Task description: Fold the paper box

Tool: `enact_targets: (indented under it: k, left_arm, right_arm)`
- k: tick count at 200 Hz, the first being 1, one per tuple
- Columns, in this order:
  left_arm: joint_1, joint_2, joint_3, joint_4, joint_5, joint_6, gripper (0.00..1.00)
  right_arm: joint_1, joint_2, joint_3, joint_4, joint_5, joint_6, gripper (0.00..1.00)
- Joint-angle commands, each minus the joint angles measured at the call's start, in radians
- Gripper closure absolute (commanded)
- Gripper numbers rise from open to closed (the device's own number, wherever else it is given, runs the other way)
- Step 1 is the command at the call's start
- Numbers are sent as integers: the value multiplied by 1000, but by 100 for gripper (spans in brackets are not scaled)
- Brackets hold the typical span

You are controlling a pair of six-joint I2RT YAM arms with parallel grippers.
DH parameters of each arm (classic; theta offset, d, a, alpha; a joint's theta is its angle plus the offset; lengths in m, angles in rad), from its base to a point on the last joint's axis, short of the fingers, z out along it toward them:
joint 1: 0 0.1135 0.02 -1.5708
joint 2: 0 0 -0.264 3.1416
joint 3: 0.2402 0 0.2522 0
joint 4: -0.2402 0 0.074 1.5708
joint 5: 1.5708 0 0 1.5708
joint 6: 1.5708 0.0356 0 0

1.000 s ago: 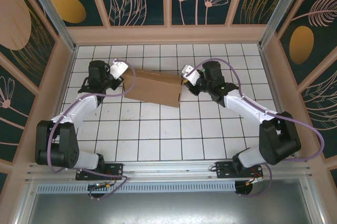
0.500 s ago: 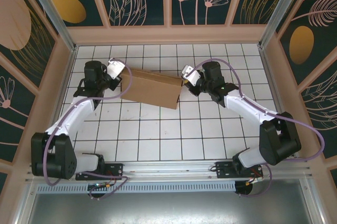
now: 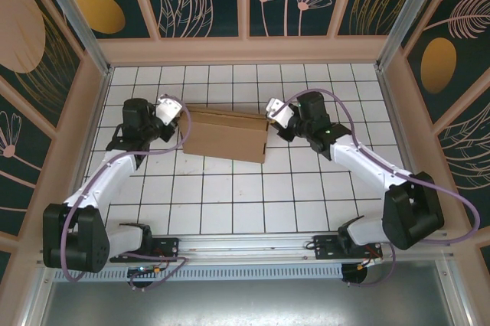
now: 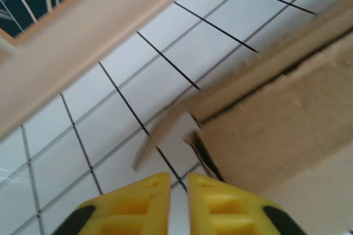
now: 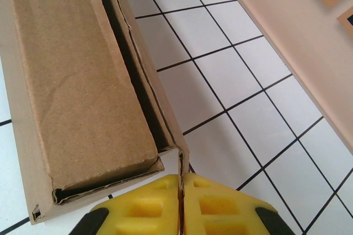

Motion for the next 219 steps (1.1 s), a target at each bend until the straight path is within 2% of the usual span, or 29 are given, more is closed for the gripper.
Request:
enact_targets:
  k: [1,29,92,110,157,180,204,219]
  left_arm:
    - [-4,-62,-28,35,13,-19,76]
    - [-4,-101,-22,49,-32,-23,71]
    - [-3,-151,-84,132,-107,-70,70]
    - [-3,-160,-91,149,-104,-99,72]
    - [-3,-172,-109,188,-99,-313,82]
    - [-4,-184,-131,208,-103,-403,80]
    - [-4,-191,-95,167,-129,-419,80]
    - [-4,-211,-65,144,-137,-420,80]
  right_arm:
    - [6,-37,-35,6,11,-24,90]
    - [7,-63,-54,11,-14,-25,88]
    - [44,-167,-162,73,-27,-99,88]
    - [92,-182,-176,83,-26,-112,89]
    - [165,-171,-174,60,2,-127,90]
    - [185,-163,-174,49,12,-123,89]
    - [183,-161,-168,47,12,-100,81]
    - [171,-166,-138,30,-15,-75,68]
